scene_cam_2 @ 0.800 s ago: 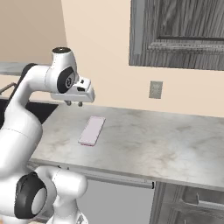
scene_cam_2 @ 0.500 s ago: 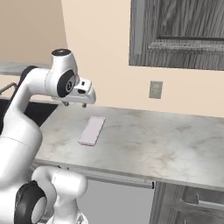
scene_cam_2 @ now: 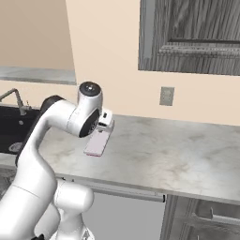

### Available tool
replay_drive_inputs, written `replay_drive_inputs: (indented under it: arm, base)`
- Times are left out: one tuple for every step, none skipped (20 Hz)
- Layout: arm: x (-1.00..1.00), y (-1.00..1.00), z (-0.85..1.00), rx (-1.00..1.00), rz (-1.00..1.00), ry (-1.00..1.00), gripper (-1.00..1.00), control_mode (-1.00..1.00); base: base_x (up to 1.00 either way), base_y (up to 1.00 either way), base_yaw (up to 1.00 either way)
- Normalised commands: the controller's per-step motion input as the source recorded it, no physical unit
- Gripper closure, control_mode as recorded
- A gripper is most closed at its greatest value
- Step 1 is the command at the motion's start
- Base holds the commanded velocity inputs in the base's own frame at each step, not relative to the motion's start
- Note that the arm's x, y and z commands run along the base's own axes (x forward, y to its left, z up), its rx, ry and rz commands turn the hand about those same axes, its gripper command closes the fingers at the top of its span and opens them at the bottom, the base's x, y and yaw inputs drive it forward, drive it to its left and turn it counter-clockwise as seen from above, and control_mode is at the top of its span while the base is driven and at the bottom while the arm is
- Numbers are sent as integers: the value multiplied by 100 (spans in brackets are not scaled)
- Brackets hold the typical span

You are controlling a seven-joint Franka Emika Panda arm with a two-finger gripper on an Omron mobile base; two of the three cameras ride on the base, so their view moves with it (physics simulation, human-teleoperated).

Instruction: The ice cube tray has been filled with water. Take the tray and place it in the freezer to make ice. Close the freezer door after placing the tray.

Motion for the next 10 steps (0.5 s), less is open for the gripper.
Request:
replay_drive_inputs:
  arm:
    - [6,-13,-46,20,0,0,-100,-100]
    - [14,-10,-46,18,0,1,-100,-100]
    - [22,-8,-49,17,0,7,-100,-100]
    - [26,-5,-49,15,0,10,-100,-100]
    - [25,-4,-48,15,0,10,-100,-100]
    - [27,-4,-51,17,0,11,-100,-100]
    - [29,-4,-53,19,0,14,-100,-100]
    - [31,-2,-55,21,0,17,-100,-100]
    - [32,-3,-58,23,0,18,-100,-100]
    - [34,0,-58,24,0,17,-100,-100]
  base:
    - [0,0,0]
    - [0,0,0]
    - [0,0,0]
    - [0,0,0]
    - [0,0,0]
    - [0,0,0]
    - [0,0,0]
    - [0,0,0]
    - [0,0,0]
    - [0,0,0]
